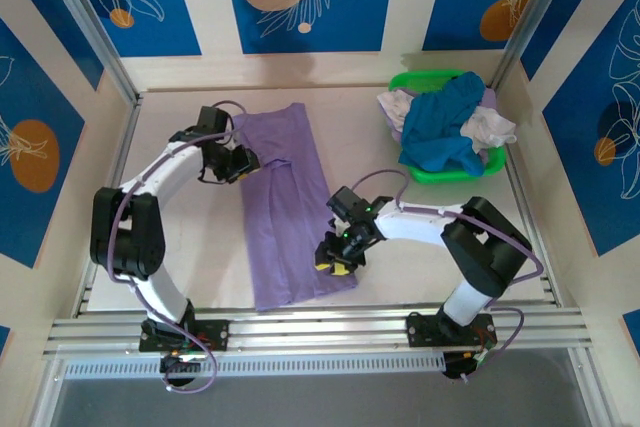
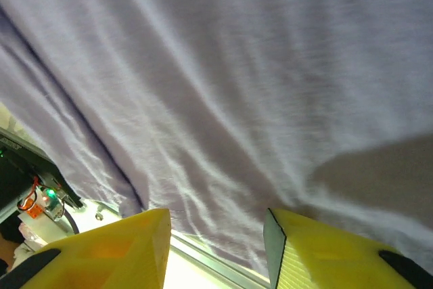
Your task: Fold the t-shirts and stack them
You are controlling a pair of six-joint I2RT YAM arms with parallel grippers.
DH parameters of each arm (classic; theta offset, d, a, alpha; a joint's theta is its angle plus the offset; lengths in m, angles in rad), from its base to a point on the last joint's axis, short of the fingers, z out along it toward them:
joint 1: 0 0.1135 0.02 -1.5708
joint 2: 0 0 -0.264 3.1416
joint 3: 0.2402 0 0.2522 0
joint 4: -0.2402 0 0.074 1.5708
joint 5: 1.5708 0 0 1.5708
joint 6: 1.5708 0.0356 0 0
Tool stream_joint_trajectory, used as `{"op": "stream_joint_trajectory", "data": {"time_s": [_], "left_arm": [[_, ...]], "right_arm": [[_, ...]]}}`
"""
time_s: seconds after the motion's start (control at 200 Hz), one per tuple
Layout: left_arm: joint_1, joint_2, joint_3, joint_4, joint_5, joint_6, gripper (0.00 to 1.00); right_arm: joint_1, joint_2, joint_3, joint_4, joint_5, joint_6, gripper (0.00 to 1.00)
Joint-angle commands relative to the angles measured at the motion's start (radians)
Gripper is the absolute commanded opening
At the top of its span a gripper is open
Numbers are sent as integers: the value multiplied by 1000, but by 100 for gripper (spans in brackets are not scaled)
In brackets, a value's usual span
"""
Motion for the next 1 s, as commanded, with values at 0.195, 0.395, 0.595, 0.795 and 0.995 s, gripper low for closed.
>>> {"op": "stream_joint_trajectory", "data": {"time_s": [0.195,0.395,0.595,0.795,0.995], "left_arm": [[-35,186,92,167,18,-112,37],[-43,391,343,155,11,-149,37],[-55,582,533,137,46,-196,37],[-103,688,632,123,56,-219,36],[-134,829,783,127,110,-277,36]], "right_arm": [[-34,-85,30,-93,42,-22,43],[-77,-77,-2,-56,21,-30,43],[-110,-43,-15,-31,0,-39,43],[-131,-29,-17,-22,-17,-48,43],[-155,7,-35,16,-33,-46,43]]}}
